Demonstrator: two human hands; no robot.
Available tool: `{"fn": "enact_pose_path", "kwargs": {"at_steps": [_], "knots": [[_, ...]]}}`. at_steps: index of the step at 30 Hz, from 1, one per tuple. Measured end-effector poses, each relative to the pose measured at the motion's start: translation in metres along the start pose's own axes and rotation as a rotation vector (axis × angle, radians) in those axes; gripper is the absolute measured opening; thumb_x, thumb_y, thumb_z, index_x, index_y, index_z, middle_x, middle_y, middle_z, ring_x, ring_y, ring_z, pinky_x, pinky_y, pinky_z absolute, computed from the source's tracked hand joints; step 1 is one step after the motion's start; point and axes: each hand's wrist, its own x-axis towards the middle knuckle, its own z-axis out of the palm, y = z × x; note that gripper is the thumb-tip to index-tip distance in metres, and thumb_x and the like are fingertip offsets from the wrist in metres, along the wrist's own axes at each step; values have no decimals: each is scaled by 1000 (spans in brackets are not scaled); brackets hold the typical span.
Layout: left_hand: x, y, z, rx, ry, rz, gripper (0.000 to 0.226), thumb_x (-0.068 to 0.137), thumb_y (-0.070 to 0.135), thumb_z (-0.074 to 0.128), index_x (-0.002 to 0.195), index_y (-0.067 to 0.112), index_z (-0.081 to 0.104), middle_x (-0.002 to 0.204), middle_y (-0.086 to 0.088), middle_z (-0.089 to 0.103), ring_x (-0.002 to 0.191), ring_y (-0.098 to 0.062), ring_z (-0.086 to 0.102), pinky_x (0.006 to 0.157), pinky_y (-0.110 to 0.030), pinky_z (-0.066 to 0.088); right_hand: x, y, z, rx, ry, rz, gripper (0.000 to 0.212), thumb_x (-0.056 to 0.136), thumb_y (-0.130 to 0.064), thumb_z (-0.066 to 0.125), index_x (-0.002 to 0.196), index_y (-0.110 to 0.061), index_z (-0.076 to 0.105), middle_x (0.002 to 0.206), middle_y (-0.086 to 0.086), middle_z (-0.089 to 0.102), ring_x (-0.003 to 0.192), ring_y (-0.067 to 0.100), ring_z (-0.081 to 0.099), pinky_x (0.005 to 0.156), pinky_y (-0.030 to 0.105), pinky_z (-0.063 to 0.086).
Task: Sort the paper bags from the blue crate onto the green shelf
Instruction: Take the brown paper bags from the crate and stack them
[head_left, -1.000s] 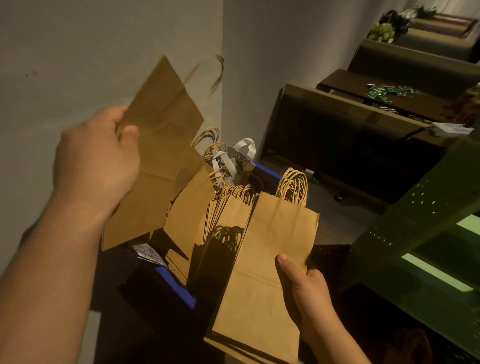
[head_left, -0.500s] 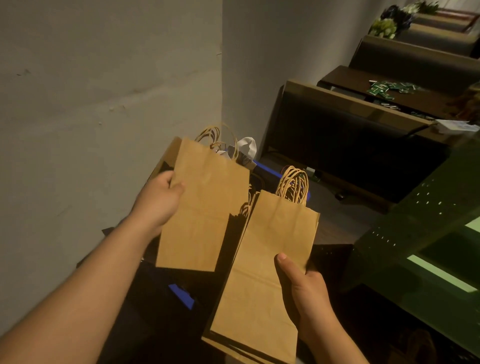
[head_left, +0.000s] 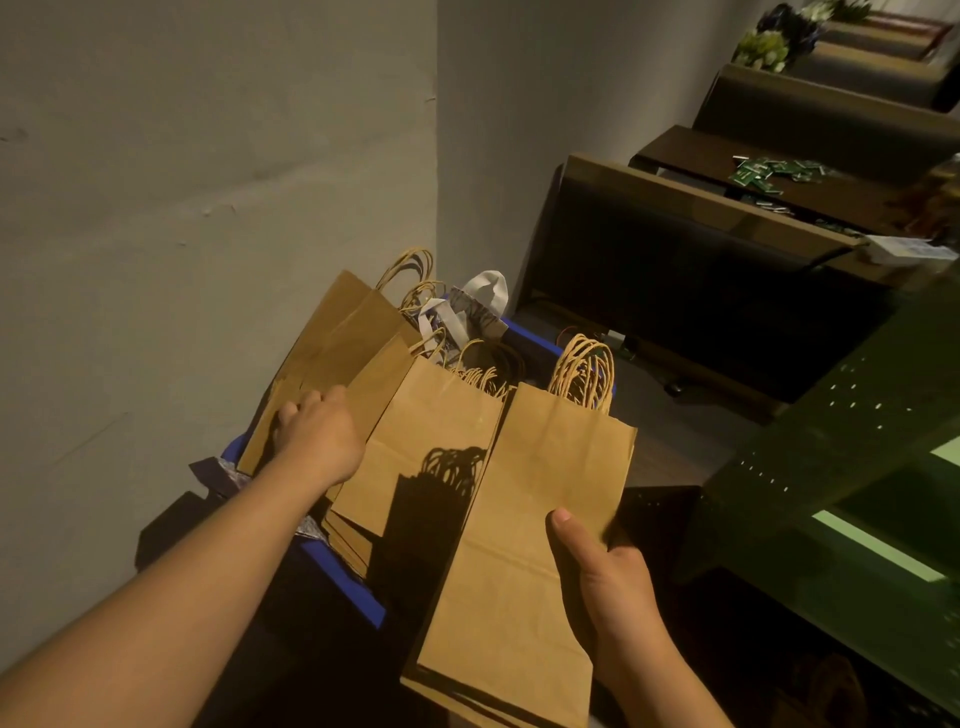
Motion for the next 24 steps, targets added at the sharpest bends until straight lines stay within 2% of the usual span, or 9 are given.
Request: {"fn": "enact_pose_path", "kwargs": {"at_steps": [2,4,6,11,15,17,20,24], "knots": [[3,-3,-1,-2,19,10,68,99,21,62,159,16,30,154,-14,43,142,-37,38,112,-48,39,0,0,1,3,-2,-4,35,86,-35,77,98,-2,69,84,12,75,74,26,71,61,30,47],[7,-6,-1,61,12,30,60,98,20,62,154,13,41,147,-15,48,134,-35,46,108,-46,45,1,0,2,-2,1,-11,33,86,-35,77,96,-4,69,82,11,75,74,26,70,61,31,47],[7,-8,1,171,15,32,54,97,24,63,148,17,48,145,-13,48,132,-34,46,106,-46,46,0,-1,3,-1,-2,-15,30,87,-33,76,91,-5,69,77,9,74,70,24,69,59,29,45],[0,-10,6,326,138,60,59,91,36,67,147,31,47,161,-10,25,141,-37,25,113,-49,34,-1,-1,4,4,-10,-19,29,88,-33,75,92,-6,68,78,9,73,67,22,67,58,28,44],[-2,-7,11,179,152,71,64,93,31,66,151,34,40,167,-13,2,146,-42,14,117,-52,31,-1,0,2,-6,0,-17,33,87,-34,76,94,-2,70,77,10,72,62,19,65,56,27,43],[-2,-3,11,120,157,65,61,94,29,65,150,34,42,166,-13,-2,145,-43,13,116,-53,33,0,2,1,-4,5,-18,37,86,-35,76,98,-1,69,82,13,72,67,22,65,58,29,43],[1,-2,9,100,149,53,57,95,30,64,148,33,46,165,-12,4,145,-42,13,116,-54,33,0,4,0,-2,12,-26,41,85,-37,77,102,-1,67,86,14,72,71,24,66,60,30,45],[2,-5,6,93,237,103,43,93,30,66,136,33,60,152,-6,27,138,-32,24,115,-48,31,-2,6,1,19,12,-50,37,86,-35,78,103,-6,65,95,14,73,83,28,69,65,31,47]]}}
